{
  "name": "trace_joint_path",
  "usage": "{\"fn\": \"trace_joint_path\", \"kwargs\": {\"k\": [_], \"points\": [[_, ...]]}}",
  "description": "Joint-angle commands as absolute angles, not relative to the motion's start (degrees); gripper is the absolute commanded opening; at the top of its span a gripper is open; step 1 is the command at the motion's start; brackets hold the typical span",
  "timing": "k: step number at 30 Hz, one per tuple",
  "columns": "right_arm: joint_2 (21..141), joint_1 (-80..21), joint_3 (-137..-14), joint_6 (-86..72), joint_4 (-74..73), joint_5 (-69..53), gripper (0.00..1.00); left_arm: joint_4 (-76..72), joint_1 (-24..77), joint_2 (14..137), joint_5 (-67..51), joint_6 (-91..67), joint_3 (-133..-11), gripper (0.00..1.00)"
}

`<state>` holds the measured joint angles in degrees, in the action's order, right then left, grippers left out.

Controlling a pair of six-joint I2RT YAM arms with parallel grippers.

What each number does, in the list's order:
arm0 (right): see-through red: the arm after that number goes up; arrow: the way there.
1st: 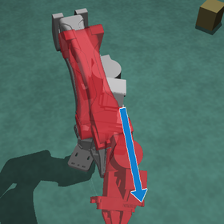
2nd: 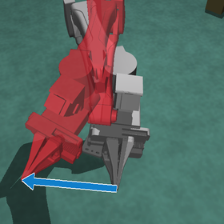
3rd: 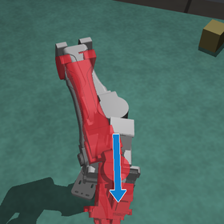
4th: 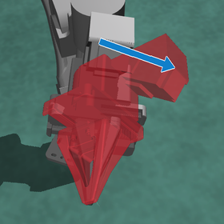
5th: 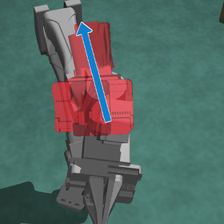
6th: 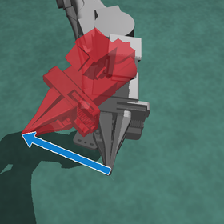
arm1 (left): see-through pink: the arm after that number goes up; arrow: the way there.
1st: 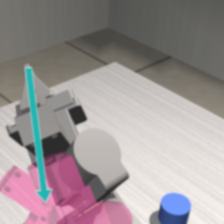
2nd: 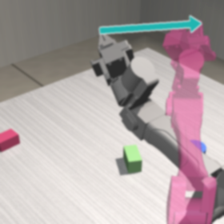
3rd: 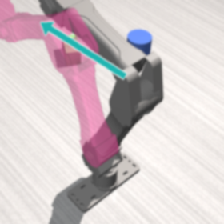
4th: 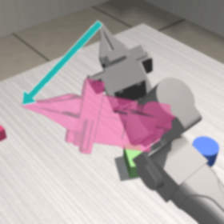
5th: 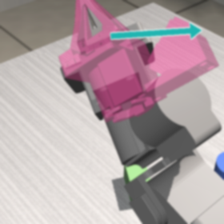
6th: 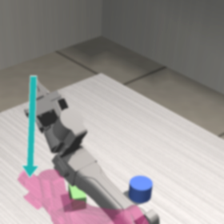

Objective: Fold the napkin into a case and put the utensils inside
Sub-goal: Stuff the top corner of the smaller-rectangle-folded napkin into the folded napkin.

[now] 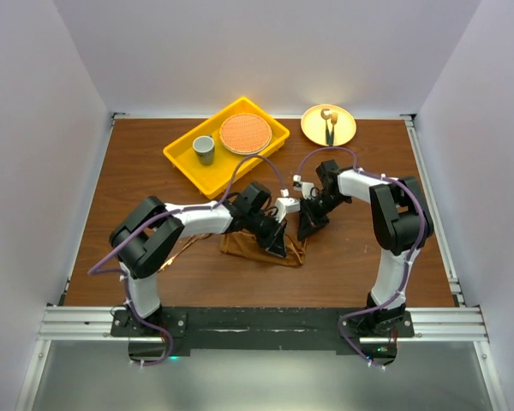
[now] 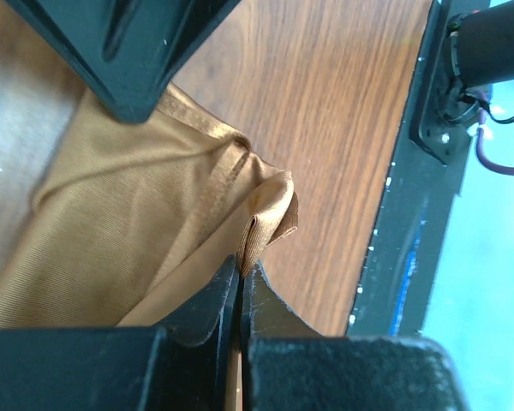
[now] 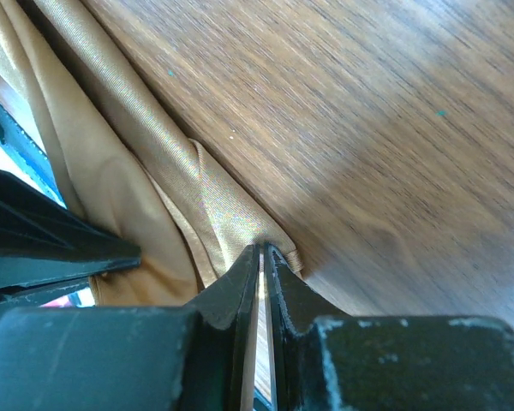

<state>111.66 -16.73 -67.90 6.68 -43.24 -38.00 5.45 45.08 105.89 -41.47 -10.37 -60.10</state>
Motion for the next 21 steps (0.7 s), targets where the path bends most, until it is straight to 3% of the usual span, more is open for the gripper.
{"fn": "trace_joint_path", "kwargs": {"k": [1, 11, 21], "points": [[109.08, -17.05, -67.24, 8.53, -41.13, -34.54, 0.11, 6.68, 45.0, 107.48, -44.82, -14.06, -60.64, 0.0], [100.82, -17.66, -66.27, 10.11, -40.69, -39.99, 0.14, 6.15, 41.13, 112.59, -47.72, -18.28, -60.38, 0.0], [96.07, -22.06, -63.37, 11.43, -35.52, -34.72, 0.2, 7.03, 40.69, 113.82, -48.16, -18.46, -61.87, 0.0]]}}
